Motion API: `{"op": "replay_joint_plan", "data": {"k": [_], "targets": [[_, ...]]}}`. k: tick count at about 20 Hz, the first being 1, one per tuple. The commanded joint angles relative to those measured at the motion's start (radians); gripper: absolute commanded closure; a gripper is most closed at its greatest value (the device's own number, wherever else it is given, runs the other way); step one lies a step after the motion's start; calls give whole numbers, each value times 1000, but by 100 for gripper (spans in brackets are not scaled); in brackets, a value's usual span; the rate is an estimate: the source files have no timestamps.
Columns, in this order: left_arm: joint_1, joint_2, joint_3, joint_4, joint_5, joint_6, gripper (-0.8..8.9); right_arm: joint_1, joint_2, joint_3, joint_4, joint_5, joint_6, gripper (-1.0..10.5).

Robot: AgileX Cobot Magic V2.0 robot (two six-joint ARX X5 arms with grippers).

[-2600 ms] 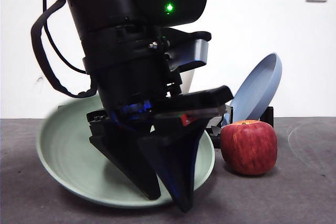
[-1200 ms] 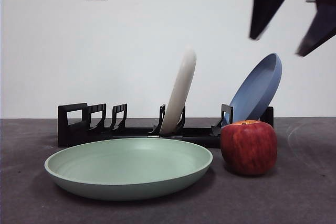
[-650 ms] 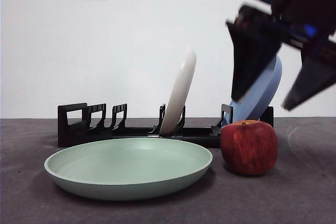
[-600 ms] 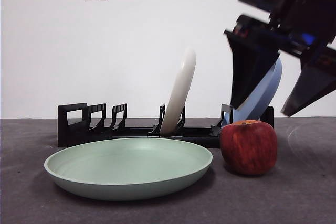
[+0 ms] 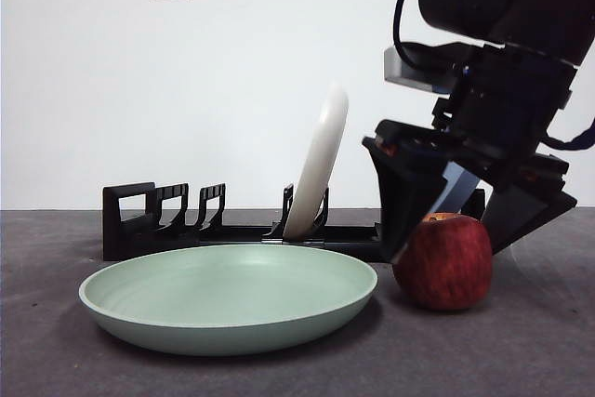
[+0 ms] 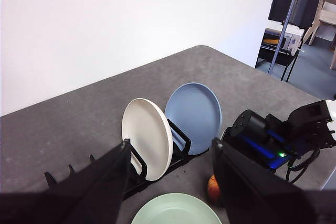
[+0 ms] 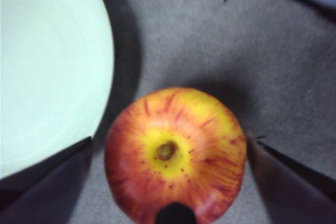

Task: Take the green plate from the plate rack,put the plate on the table,take the apple from the table,put the apple in the plate

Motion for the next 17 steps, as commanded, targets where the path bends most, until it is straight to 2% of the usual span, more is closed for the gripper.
{"op": "replay_joint_plan", "data": {"k": [1, 4, 5, 9, 13, 15, 17], "targets": [[2, -2, -2, 2, -3, 12, 553, 1, 10, -10, 3, 1, 2, 673], [2, -2, -2, 0, -3, 12, 553, 1, 10, -2, -2, 1, 2, 935], [2, -2, -2, -1, -3, 12, 554, 1, 10, 6, -7, 1, 3, 962], [2, -2, -2, -20, -3, 12, 554, 1, 8, 103, -109, 1, 4, 959], [2, -2, -2, -22, -2, 12, 554, 1, -7, 283, -269, -10, -4, 959], [2, -2, -2, -25, 0, 12, 554, 1, -14, 380, -330, -60, -4, 959], [2, -2, -2, -32, 0, 12, 554, 2, -17, 469, -366, -177, -3, 959]]}}
